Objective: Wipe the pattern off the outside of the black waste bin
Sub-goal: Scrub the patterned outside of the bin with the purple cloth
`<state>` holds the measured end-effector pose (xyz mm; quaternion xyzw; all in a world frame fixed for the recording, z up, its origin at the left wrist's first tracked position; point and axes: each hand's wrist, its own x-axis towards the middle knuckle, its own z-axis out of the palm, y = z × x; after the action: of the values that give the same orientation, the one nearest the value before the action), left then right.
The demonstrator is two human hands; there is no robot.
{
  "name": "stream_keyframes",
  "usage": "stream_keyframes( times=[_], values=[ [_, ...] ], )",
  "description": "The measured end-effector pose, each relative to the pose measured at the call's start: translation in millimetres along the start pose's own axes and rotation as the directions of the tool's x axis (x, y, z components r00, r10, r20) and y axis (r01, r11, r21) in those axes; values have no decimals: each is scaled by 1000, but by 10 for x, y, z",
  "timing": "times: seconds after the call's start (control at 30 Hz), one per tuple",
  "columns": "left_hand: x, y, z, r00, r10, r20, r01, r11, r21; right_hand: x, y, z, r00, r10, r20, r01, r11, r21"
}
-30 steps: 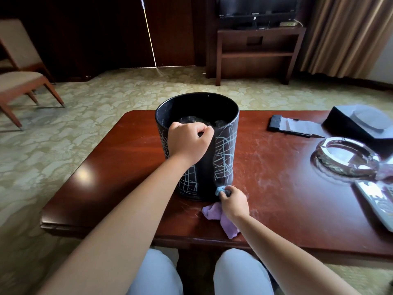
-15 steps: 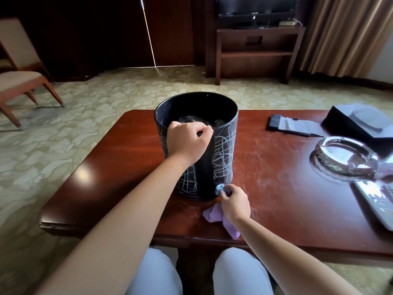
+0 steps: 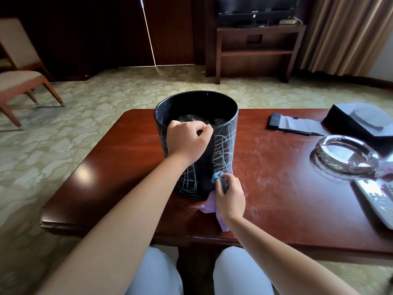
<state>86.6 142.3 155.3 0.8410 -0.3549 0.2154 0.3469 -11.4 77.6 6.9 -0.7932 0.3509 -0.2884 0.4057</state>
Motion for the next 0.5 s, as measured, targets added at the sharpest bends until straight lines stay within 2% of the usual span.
stream_keyframes(
  times=[0.13,0.3,0.5],
  values=[
    [2,1,-2,1000,-5,-2,5,1000,0,11,16,11,990,97,101,-89,993,-83],
    [-2,4,-4,1000,-7,11,7,1000,-6,-11,-40,-11,1000,-13,-2,13,1000,-1],
    [-4,4,-3,1000,-11,5,11,1000,-9,10,-14,1,994,65,84,-59,996,-74]
  ],
)
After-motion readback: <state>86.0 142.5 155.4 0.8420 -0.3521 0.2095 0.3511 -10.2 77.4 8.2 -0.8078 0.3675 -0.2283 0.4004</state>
